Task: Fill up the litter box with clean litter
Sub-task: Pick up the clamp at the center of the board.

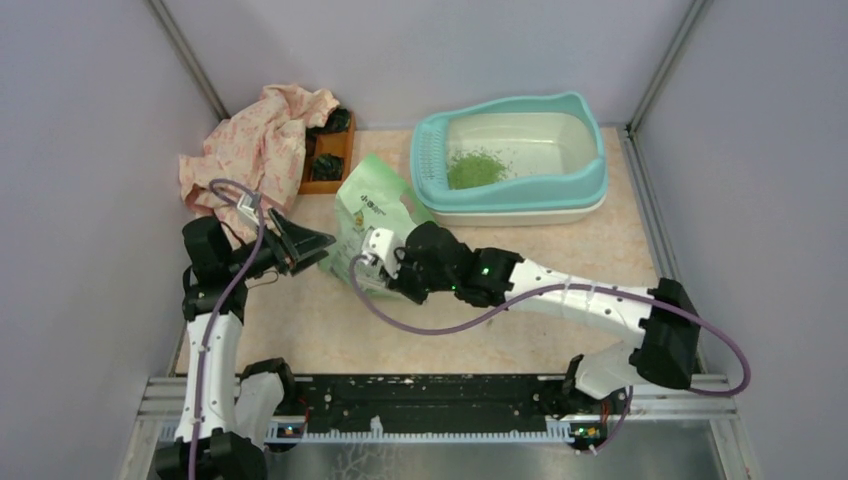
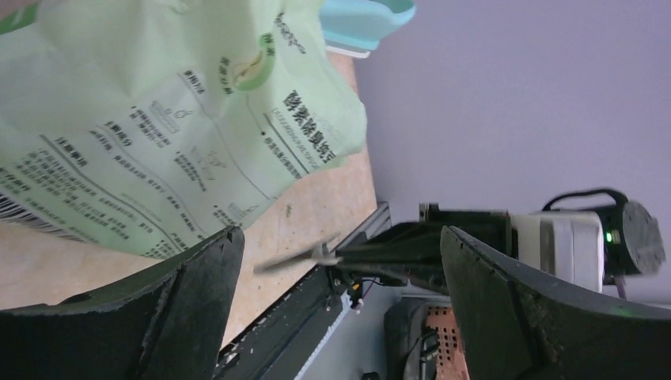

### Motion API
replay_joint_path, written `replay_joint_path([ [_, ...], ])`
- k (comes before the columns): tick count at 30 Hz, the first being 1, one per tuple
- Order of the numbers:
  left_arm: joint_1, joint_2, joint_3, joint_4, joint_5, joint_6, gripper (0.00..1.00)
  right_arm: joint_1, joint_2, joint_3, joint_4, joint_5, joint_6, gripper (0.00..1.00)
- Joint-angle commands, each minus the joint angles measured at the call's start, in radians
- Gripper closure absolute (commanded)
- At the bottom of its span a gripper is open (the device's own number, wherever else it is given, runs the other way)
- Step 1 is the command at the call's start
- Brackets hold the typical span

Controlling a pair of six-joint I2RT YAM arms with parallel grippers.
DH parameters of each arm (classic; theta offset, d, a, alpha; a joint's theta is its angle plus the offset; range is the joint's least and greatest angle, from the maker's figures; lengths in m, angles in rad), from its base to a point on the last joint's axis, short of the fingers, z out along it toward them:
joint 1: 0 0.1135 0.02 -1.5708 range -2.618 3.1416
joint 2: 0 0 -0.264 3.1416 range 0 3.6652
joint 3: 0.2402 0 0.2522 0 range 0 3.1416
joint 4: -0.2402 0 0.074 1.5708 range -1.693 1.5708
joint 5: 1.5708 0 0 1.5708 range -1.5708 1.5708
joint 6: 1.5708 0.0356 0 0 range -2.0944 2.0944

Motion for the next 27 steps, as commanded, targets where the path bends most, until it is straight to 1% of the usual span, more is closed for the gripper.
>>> replay_joint_path([
  [1, -0.004, -0.019, -0.015, 0.27, 0.128, -0.174, 0.01, -0.105, -0.137, 0.047, 0.069, 0.001, 0.106, 1.0],
  [5, -0.016, -0.036, -0.048, 0.427, 0.136, -0.287, 0.01, -0.174, -0.162, 0.078, 0.117, -0.058, 0.178, 1.0],
  [7, -0.022, -0.054, -0.092, 0.574, 0.139, -0.396, 0.01, -0.183, -0.152, 0.103, 0.128, -0.068, 0.196, 1.0],
  [9, -0.023, -0.068, -0.141, 0.762, 0.14, -0.521, 0.01, -0.189, -0.14, 0.132, 0.144, -0.082, 0.242, 1.0],
  [11, -0.023, -0.072, -0.162, 0.873, 0.135, -0.585, 0.01, -0.193, -0.133, 0.161, 0.157, -0.108, 0.272, 1.0],
  [18, -0.027, -0.12, -0.145, 0.891, 0.072, -0.482, 0.01, -0.241, -0.112, 0.241, 0.206, -0.211, 0.396, 1.0],
  [22, -0.038, -0.118, -0.189, 1.03, 0.04, -0.524, 0.01, -0.243, -0.089, 0.257, 0.234, -0.24, 0.433, 1.0],
  [25, -0.072, -0.107, -0.228, 1.176, 0.002, -0.573, 0.01, -0.243, -0.073, 0.26, 0.266, -0.251, 0.459, 1.0],
  [27, -0.1, -0.095, -0.239, 1.217, -0.021, -0.568, 0.02, -0.243, -0.064, 0.263, 0.278, -0.259, 0.47, 1.0],
])
